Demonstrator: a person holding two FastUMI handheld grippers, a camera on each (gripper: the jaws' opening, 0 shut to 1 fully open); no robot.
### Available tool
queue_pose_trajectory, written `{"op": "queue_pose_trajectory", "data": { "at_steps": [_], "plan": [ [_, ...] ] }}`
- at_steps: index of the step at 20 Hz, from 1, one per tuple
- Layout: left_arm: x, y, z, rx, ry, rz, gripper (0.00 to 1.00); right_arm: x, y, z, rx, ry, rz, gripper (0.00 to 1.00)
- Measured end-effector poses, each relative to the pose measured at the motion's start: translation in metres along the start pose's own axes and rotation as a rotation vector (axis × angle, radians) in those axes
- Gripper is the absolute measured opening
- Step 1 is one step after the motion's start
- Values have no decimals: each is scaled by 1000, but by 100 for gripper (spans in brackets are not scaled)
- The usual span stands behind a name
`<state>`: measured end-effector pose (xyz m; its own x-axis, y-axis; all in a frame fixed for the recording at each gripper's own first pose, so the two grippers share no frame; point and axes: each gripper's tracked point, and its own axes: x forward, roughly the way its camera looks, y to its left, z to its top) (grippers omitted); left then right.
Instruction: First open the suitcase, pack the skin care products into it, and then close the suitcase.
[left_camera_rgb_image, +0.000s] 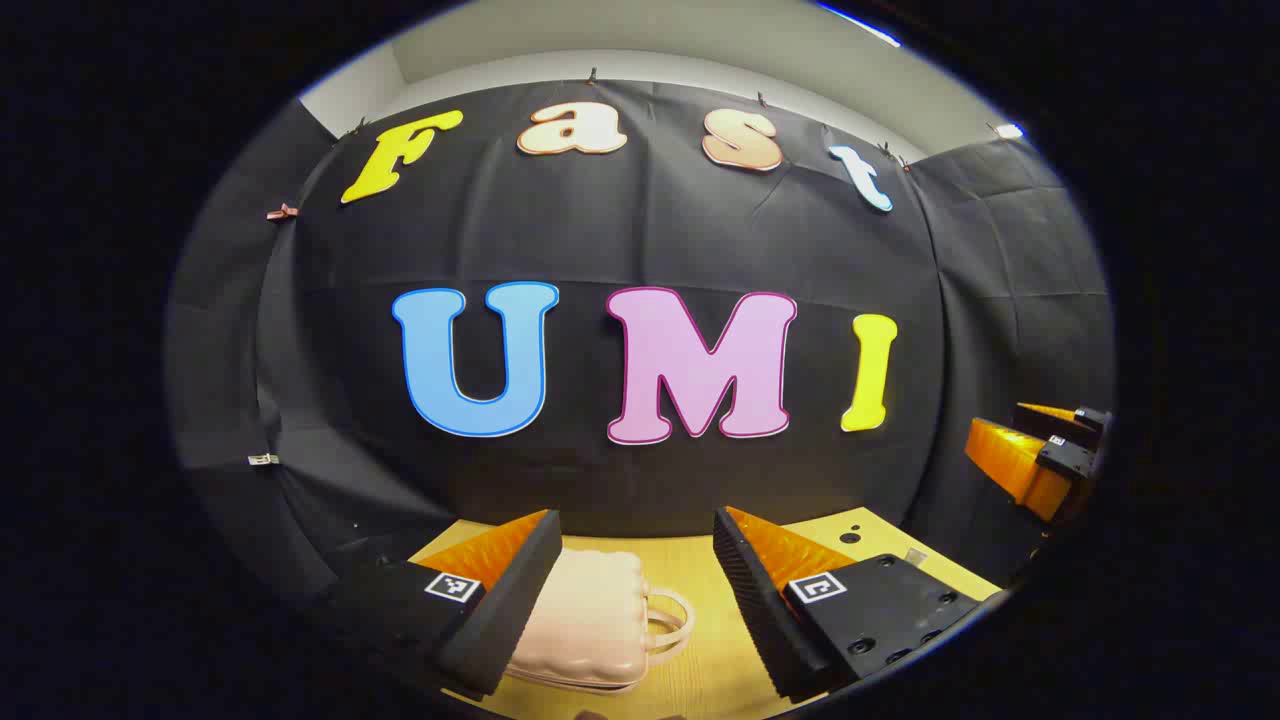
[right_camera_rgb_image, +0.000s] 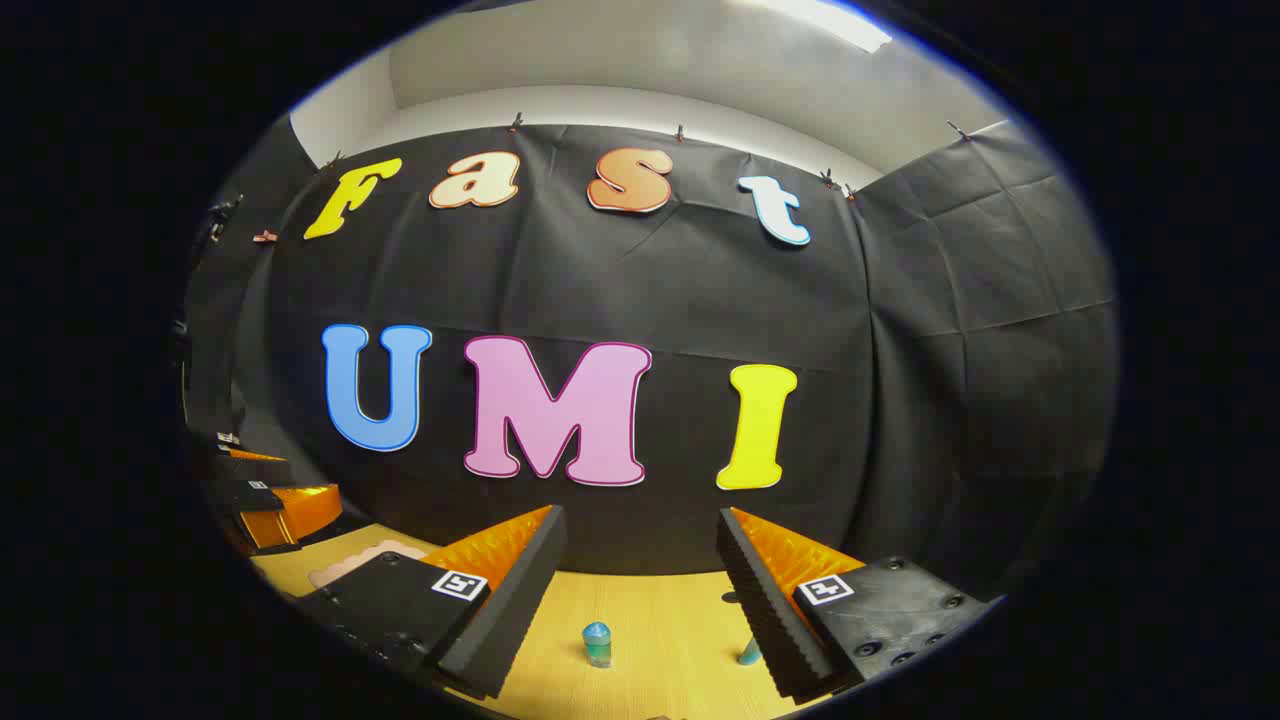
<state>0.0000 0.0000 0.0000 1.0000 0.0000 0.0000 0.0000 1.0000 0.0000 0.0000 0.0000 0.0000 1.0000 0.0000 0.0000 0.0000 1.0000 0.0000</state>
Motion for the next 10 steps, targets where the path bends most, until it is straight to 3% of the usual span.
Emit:
{"op": "queue_pose_trajectory", "data": {
  "at_steps": [10],
  "plan": [
    [2,-2,0,-2,4,1,96,4,3,-2,8,4,14,96]
  ]
}}
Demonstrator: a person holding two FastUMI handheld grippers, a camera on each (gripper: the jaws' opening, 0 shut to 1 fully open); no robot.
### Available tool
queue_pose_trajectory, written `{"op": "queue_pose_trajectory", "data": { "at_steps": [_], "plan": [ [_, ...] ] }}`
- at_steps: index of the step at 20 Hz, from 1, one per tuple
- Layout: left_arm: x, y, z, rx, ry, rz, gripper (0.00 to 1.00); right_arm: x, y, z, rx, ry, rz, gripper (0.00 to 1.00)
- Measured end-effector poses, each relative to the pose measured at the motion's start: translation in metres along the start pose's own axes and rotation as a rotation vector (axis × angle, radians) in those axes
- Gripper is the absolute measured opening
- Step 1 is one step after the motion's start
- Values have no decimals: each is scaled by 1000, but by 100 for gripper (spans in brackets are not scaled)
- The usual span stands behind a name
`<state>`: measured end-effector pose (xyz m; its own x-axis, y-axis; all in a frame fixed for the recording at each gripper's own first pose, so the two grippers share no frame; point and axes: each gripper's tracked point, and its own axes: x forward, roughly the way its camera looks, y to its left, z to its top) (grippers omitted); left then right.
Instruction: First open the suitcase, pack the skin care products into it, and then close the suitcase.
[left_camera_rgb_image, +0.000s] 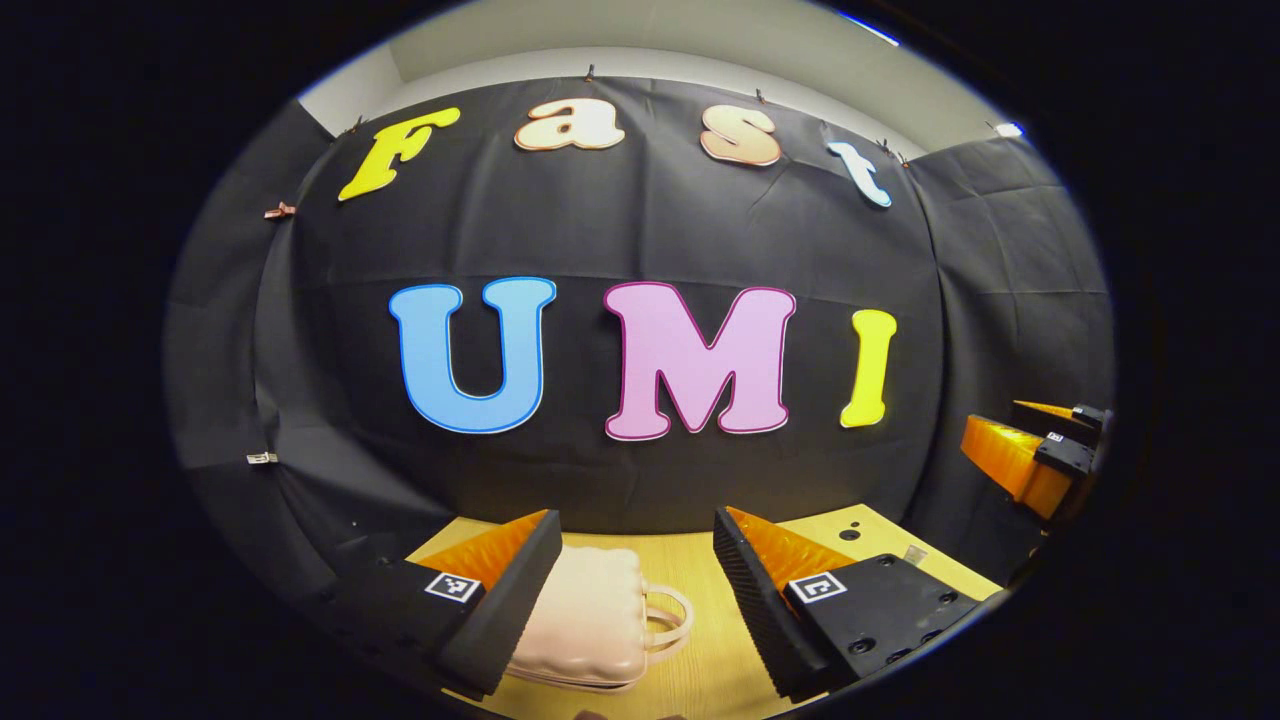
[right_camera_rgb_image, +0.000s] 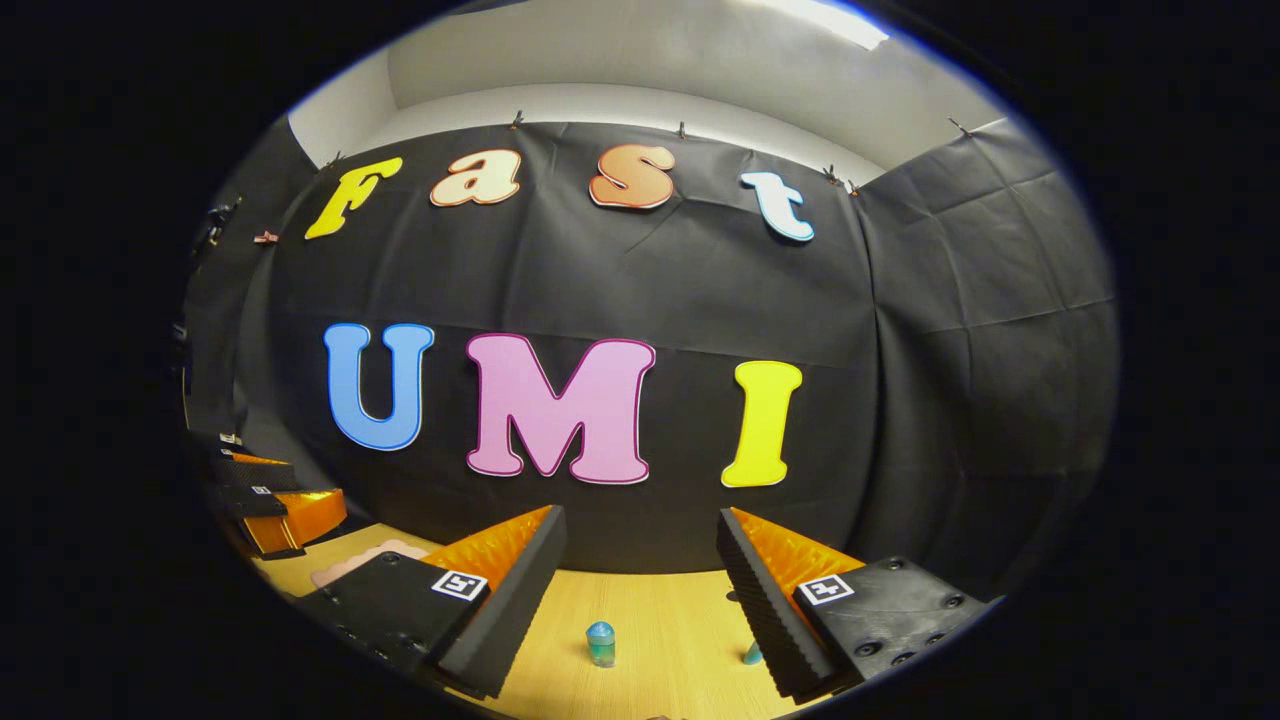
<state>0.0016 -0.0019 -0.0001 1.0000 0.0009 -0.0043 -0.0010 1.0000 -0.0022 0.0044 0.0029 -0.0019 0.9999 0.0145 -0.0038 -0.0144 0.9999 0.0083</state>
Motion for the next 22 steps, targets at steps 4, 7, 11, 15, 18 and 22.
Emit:
{"op": "queue_pose_trajectory", "data": {
  "at_steps": [4,7,11,15,18,22],
  "plan": [
    [1,-1,3,1,11,7,96,0,1,1,6,-10,13,96],
    [2,2,10,10,10,28,96,4,5,-1,11,10,35,96],
    [-7,3,19,0,-7,52,96,12,20,-2,-2,37,89,96],
    [1,4,-4,3,48,32,96,14,26,-2,15,32,111,96],
    [18,-7,-36,-32,123,1,96,13,22,-3,-10,21,126,96],
    [59,-28,-103,-41,272,-23,96,20,0,-9,-21,28,112,96]
  ]
}}
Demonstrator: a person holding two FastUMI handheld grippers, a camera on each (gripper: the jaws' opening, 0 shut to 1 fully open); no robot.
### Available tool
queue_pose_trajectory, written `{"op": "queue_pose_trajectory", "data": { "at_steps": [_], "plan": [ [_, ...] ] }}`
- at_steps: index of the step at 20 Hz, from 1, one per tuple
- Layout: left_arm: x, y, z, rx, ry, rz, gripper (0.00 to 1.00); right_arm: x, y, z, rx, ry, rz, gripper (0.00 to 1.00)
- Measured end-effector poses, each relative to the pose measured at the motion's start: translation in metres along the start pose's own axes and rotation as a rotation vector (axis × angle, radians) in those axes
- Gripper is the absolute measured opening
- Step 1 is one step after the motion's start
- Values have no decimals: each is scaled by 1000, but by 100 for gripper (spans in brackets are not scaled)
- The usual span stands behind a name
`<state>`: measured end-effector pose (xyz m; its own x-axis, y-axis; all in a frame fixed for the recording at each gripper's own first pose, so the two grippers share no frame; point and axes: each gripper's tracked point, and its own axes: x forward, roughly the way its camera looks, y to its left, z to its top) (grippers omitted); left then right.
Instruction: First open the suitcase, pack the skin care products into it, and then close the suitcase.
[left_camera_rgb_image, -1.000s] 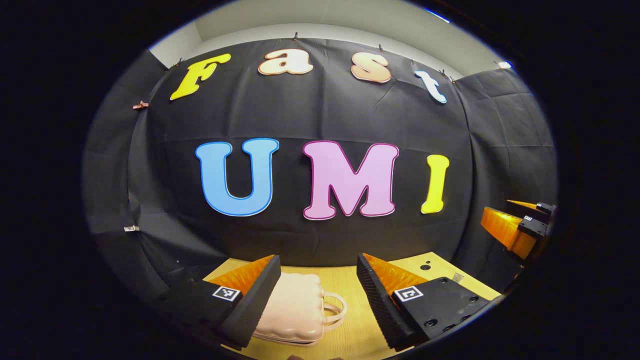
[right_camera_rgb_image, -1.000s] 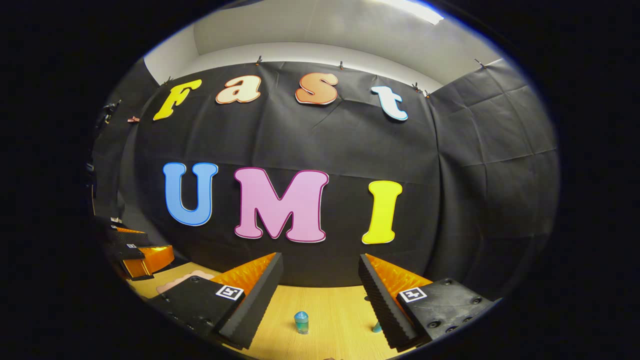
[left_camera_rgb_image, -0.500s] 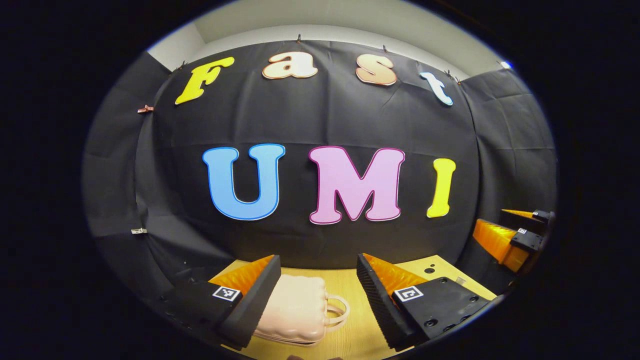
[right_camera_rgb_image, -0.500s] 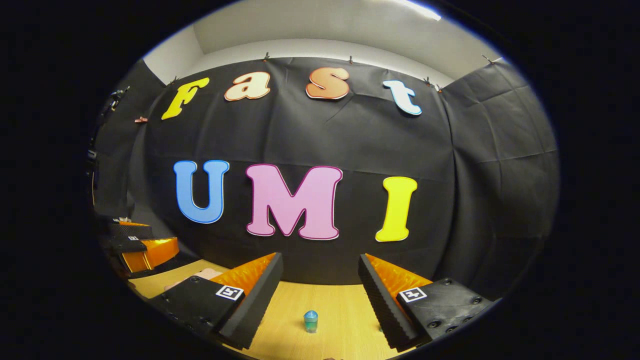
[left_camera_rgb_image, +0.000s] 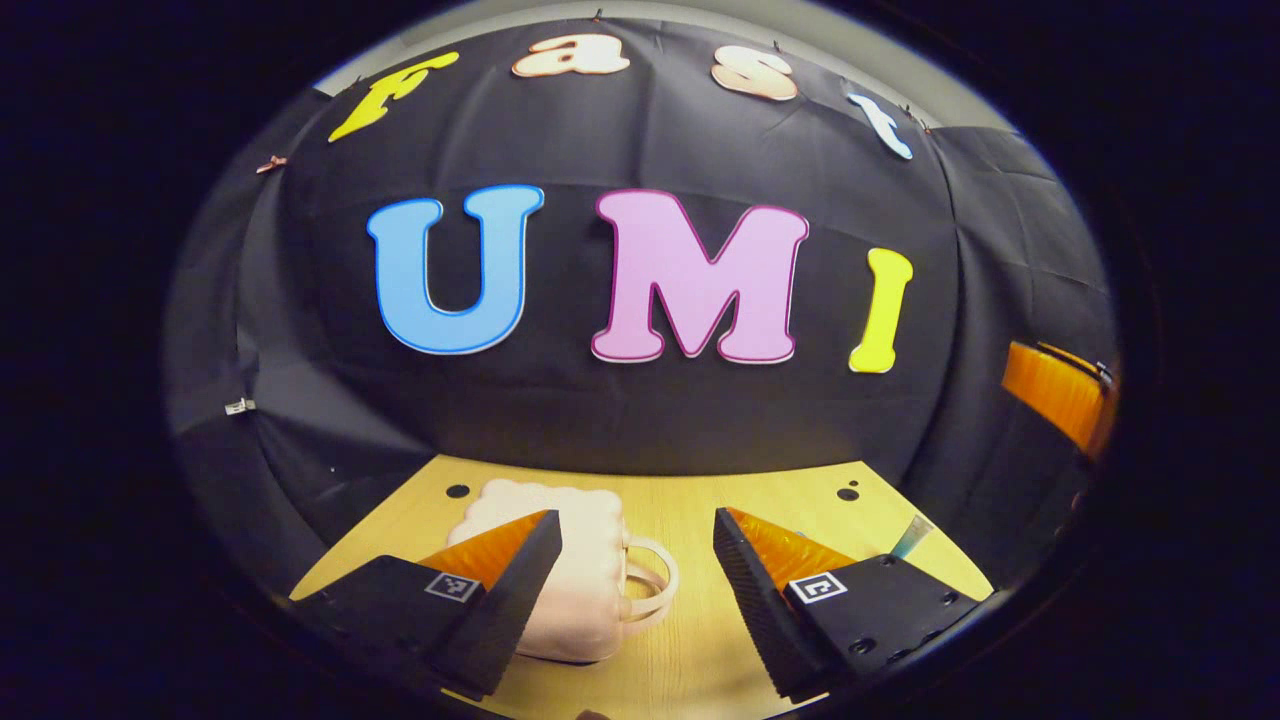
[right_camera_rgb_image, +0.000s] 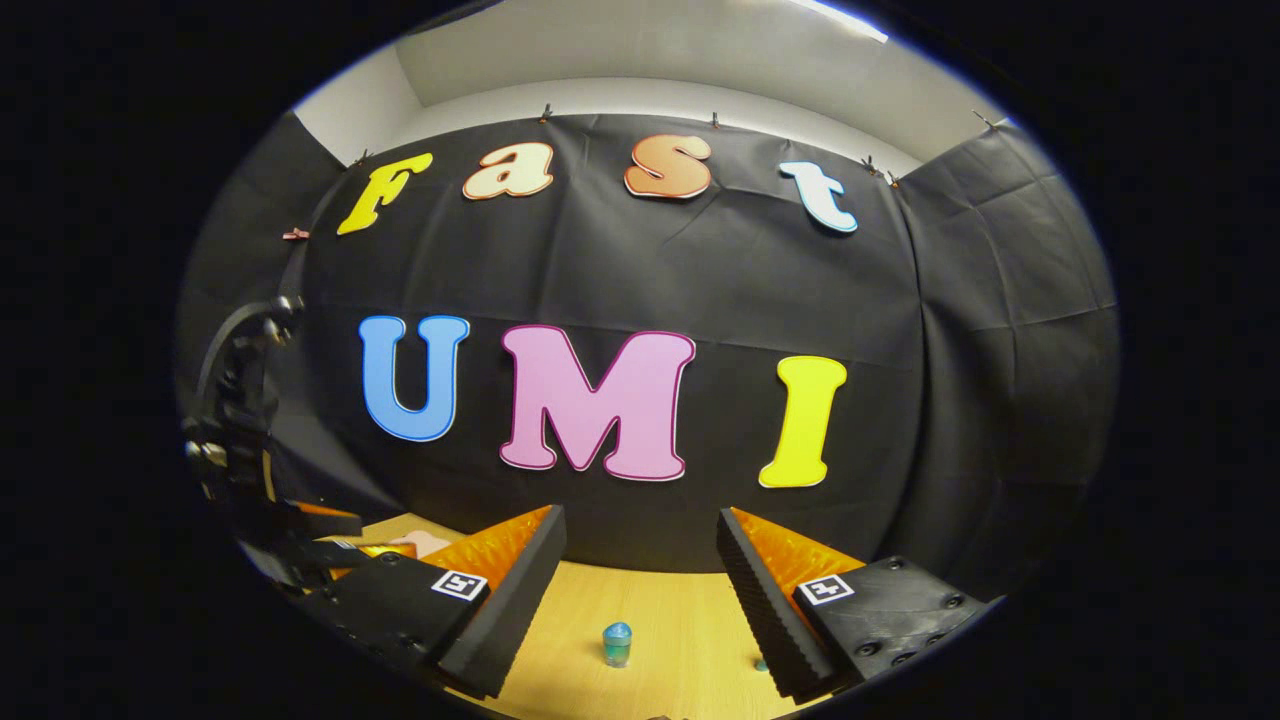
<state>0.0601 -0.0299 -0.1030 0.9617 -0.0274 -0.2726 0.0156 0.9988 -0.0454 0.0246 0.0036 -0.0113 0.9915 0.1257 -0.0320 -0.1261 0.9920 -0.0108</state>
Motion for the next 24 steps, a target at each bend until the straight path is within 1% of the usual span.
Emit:
{"op": "queue_pose_trajectory", "data": {
  "at_steps": [3,4,5,6,7,8,10,12,13,14,15,16,17,18,19,20,21,22,23,24],
  "plan": [
    [48,-17,-43,56,104,-25,96,5,-18,-21,-4,27,0,96],
    [65,-21,-59,73,145,-34,92,7,-21,-33,-10,45,12,96],
    [82,-22,-77,87,195,-26,95,9,-26,-42,-40,56,22,96],
    [93,-22,-94,96,243,-17,93,12,-32,-51,-80,64,28,96],
    [107,-25,-109,100,276,-14,89,14,-39,-59,-112,69,34,96],
    [118,-29,-118,101,296,-13,88,17,-46,-67,-127,78,38,96],
    [139,-30,-131,111,335,9,86,25,-56,-85,-114,108,44,96],
    [156,-29,-145,143,376,44,82,31,-67,-100,-117,135,50,96],
    [164,-28,-153,153,400,51,75,35,-74,-104,-128,142,46,96],
    [169,-28,-162,154,439,63,71,38,-79,-108,-126,148,44,96],
    [173,-28,-170,152,472,78,61,40,-83,-111,-116,153,41,96],
    [178,-26,-178,148,496,103,56,41,-88,-115,-106,159,36,96],
    [183,-21,-185,145,519,129,36,41,-92,-119,-101,164,26,96],
    [183,-21,-188,136,531,150,29,41,-97,-123,-100,173,14,96],
    [185,-22,-186,138,524,149,25,40,-100,-129,-98,185,8,96],
    [183,-24,-181,142,512,139,23,38,-101,-135,-99,201,5,97],
    [180,-29,-173,145,497,126,18,37,-101,-141,-97,219,4,97],
    [177,-33,-162,146,483,107,16,34,-98,-143,-89,233,9,96],
    [173,-34,-153,134,480,91,12,33,-94,-142,-82,239,11,96],
    [169,-33,-144,109,481,80,11,32,-91,-138,-74,233,8,96]
  ]
}}
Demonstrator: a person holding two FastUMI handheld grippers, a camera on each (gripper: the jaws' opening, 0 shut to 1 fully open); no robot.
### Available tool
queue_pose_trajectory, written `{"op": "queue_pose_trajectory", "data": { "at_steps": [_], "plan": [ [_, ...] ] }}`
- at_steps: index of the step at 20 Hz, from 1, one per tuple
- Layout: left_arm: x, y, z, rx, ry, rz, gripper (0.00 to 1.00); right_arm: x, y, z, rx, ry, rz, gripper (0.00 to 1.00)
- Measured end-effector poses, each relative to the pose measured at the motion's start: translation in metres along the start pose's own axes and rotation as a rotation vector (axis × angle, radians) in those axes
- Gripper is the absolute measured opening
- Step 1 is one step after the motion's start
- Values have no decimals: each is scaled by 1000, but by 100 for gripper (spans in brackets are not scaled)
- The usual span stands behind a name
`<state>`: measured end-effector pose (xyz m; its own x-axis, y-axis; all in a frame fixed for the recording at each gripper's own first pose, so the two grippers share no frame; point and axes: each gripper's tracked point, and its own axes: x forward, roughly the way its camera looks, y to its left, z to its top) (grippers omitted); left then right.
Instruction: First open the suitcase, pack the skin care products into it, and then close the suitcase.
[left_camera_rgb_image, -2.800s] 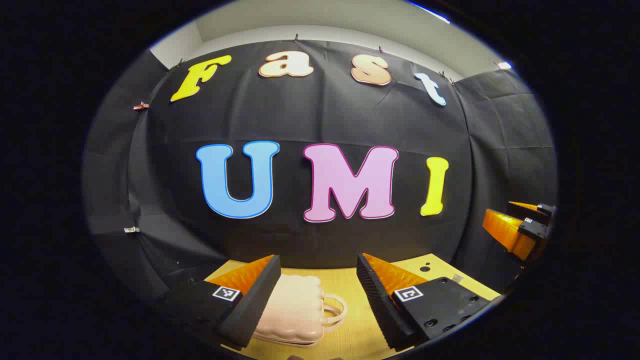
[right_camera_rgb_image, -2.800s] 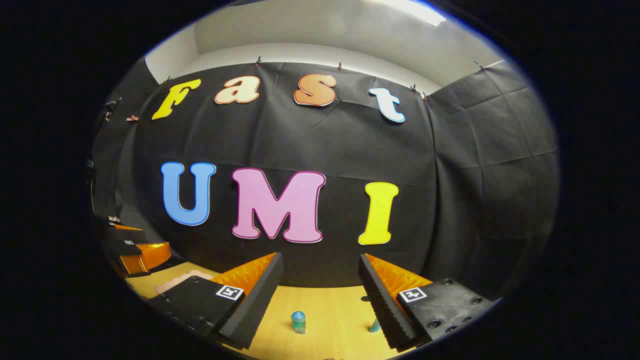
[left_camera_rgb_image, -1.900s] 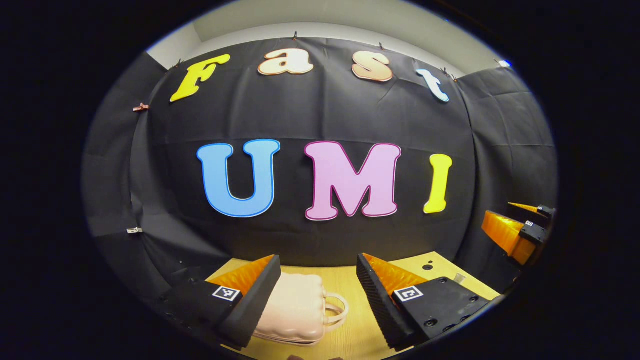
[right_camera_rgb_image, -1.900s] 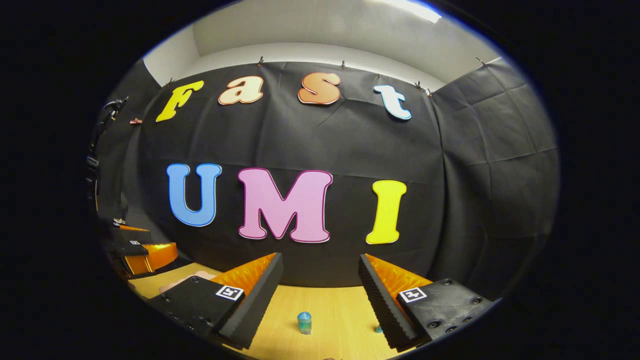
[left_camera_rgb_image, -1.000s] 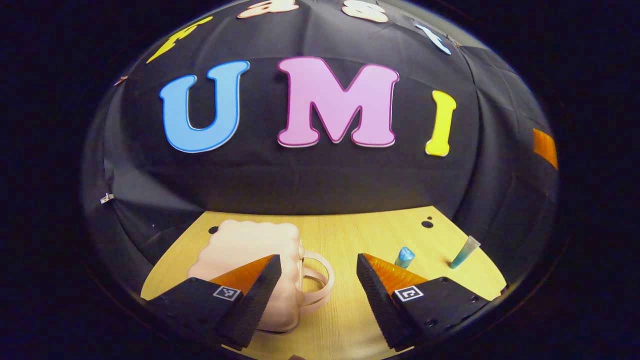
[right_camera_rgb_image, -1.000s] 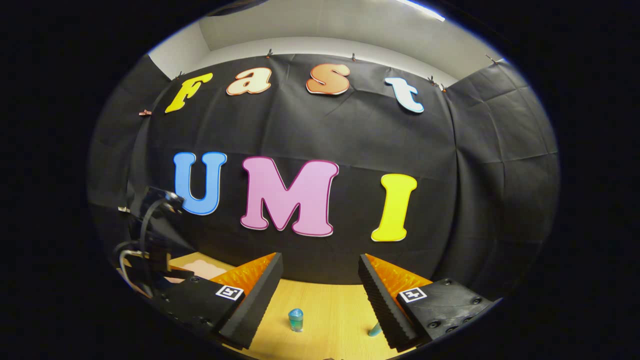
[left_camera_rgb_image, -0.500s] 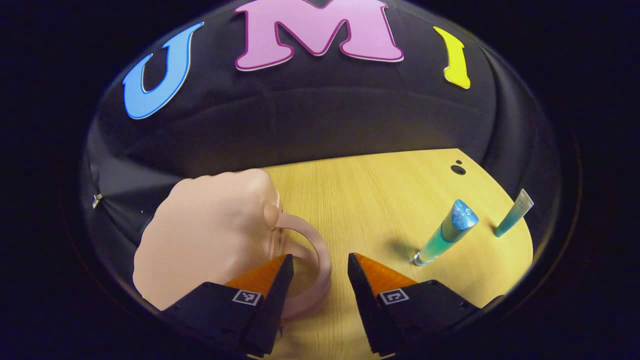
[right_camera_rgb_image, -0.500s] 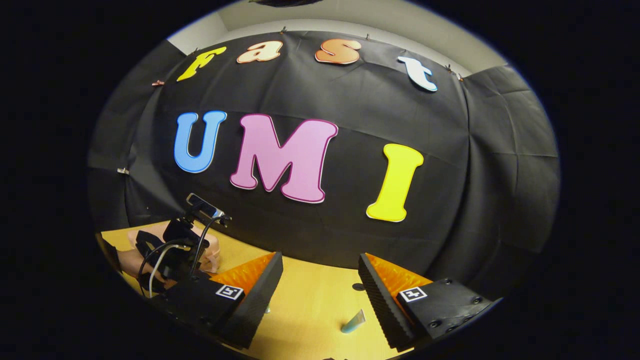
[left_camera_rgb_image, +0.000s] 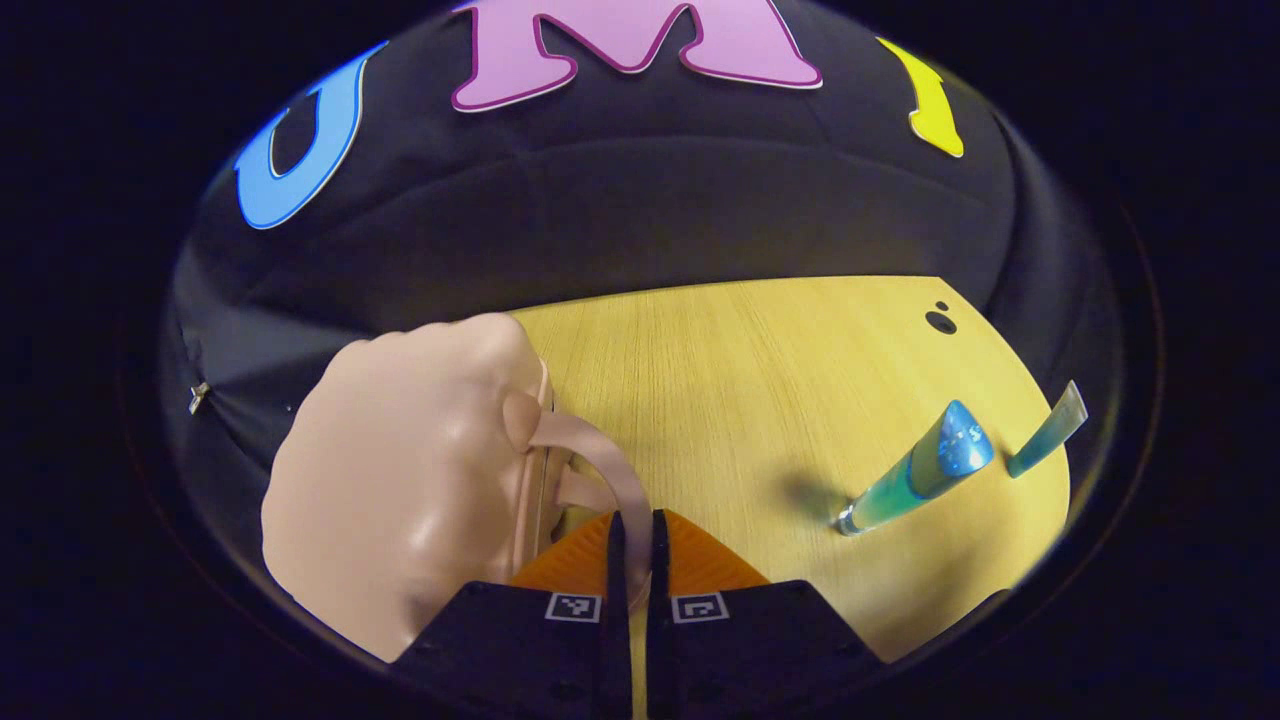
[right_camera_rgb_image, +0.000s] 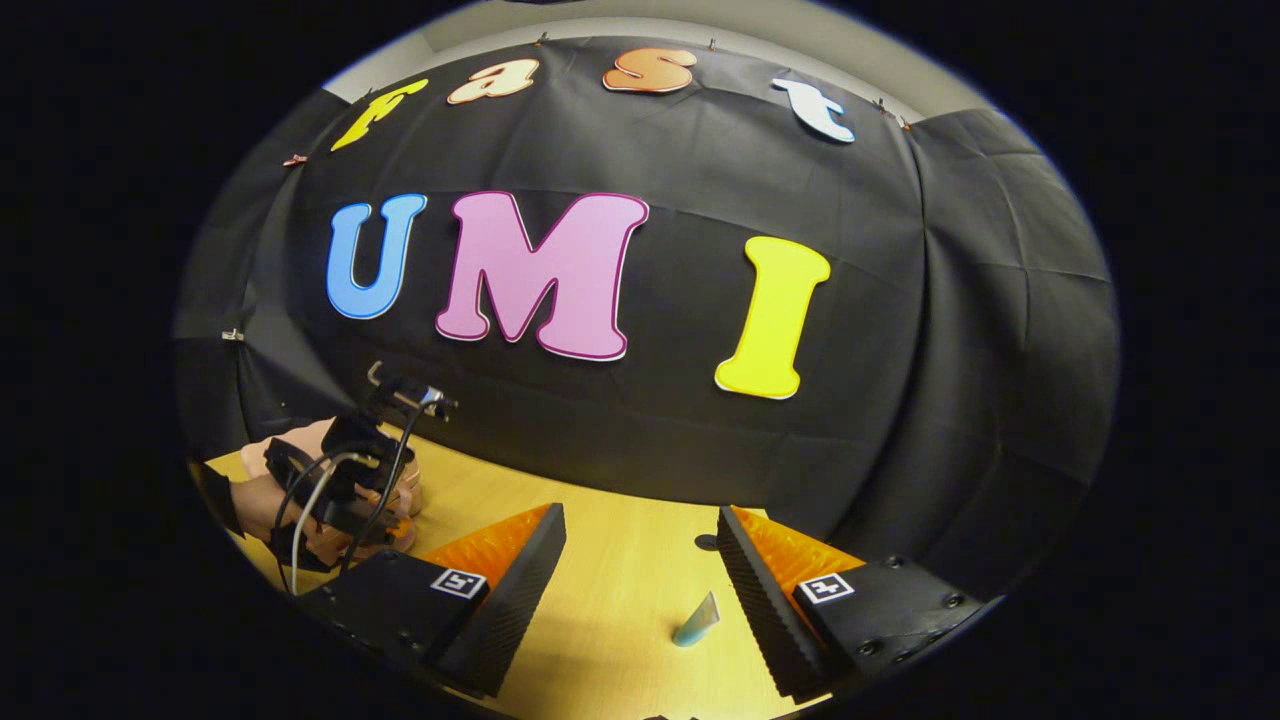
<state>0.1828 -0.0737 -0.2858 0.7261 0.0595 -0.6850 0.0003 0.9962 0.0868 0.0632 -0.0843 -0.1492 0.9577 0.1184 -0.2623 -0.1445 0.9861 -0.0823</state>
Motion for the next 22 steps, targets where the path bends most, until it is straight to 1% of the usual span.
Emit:
{"op": "queue_pose_trajectory", "data": {
  "at_steps": [3,6,8,9,10,12,14,16,17,18,19,20,22],
  "plan": [
    [-36,18,31,-68,-38,-34,11,-7,12,15,24,-23,-8,96],
    [-84,61,74,-63,-106,-40,10,-16,28,33,33,-53,-20,96],
    [-116,102,103,-61,-161,-29,10,-20,45,39,44,-60,-11,96],
    [-128,129,114,-54,-190,-14,10,-22,53,40,49,-59,-6,96],
    [-140,159,120,-31,-224,20,10,-23,62,42,54,-57,1,96],
    [-157,224,135,39,-287,122,10,-25,79,44,50,-49,15,96],
    [-163,287,139,86,-314,214,10,-28,91,49,47,-50,17,96],
    [-163,342,134,68,-326,260,10,-29,100,52,51,-43,10,96],
    [-158,374,131,67,-343,305,10,-28,103,52,52,-37,4,97],
    [-150,405,124,88,-351,351,10,-29,105,51,71,-25,-8,97],
    [-133,435,114,103,-345,382,9,-29,105,54,104,-29,-22,97],
    [-116,464,98,98,-328,389,10,-28,102,56,133,-32,-53,96],
    [-83,509,67,47,-288,382,10,-27,96,48,156,-8,-119,96]
  ]
}}
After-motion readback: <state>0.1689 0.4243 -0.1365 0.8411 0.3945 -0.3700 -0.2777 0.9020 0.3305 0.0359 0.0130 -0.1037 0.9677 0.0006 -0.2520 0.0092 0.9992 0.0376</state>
